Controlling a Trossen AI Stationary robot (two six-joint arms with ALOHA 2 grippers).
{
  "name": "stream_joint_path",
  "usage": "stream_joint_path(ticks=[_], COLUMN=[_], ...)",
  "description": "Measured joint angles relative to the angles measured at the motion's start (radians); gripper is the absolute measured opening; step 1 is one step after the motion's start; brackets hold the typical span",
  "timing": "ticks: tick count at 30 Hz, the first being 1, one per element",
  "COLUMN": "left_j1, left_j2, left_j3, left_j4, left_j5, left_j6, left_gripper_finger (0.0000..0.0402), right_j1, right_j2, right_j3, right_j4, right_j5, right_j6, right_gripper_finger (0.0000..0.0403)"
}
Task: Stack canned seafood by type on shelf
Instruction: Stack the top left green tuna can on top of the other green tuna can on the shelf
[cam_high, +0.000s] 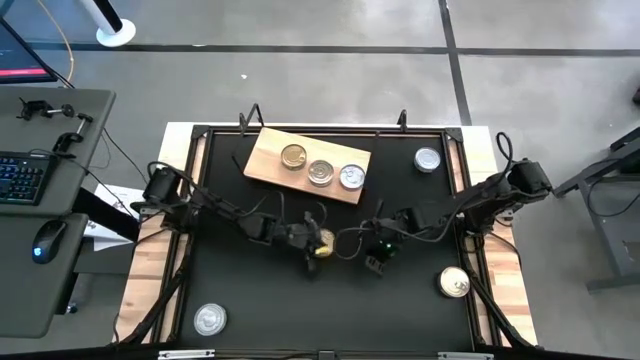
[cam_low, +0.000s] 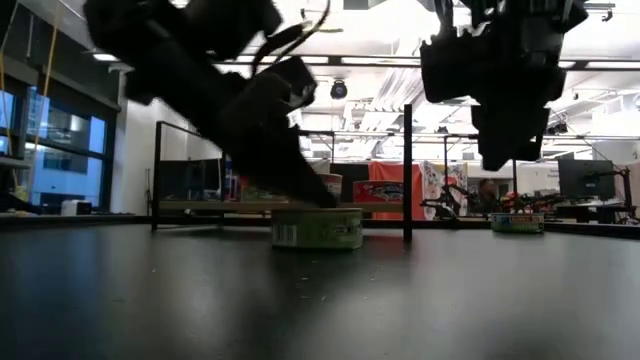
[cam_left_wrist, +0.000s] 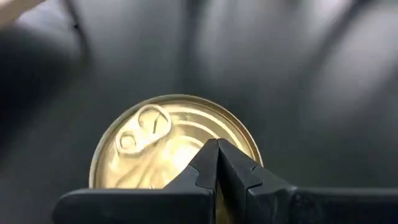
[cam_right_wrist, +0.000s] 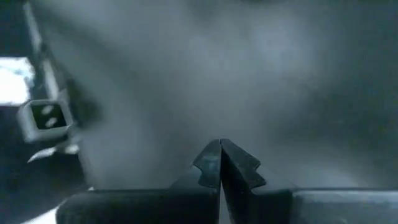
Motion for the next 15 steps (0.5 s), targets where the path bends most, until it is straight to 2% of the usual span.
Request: stream_joint_path(ticks=[2, 4, 9, 11, 15], left_j1=[0.012, 0.015, 0.009, 0.006, 0.011], left_j2=[-0.002, -0.036, -0.165, -0.200, -0.233], left_j3=[0.039, 0.058, 0.061, 0.017, -0.126], left_j4=[-0.030, -0.099, -0.293, -0.309, -0.203], left_j5=[0.044, 0.044, -0.010, -0.018, -0.014], left_j6=[0.135, 0.231, 0.317, 0.337, 0.304], left_gripper_finger=[0.0000, 0.0000, 0.0000, 0.0000, 0.0000], right_j1=[0.008, 0.009, 0.007, 0.003, -0.013], right_j2=[0.003, 0.005, 0.017, 0.040, 0.114], right_j3=[0.000, 0.000, 0.002, 0.002, 0.003], right_j4=[0.009, 0.023, 0.080, 0.099, 0.195], right_j5=[0.058, 0.092, 0.178, 0.218, 0.231], right_j6=[0.012, 0.016, 0.001, -0.022, -0.057], right_gripper_finger=[0.0000, 0.0000, 0.0000, 0.0000, 0.0000])
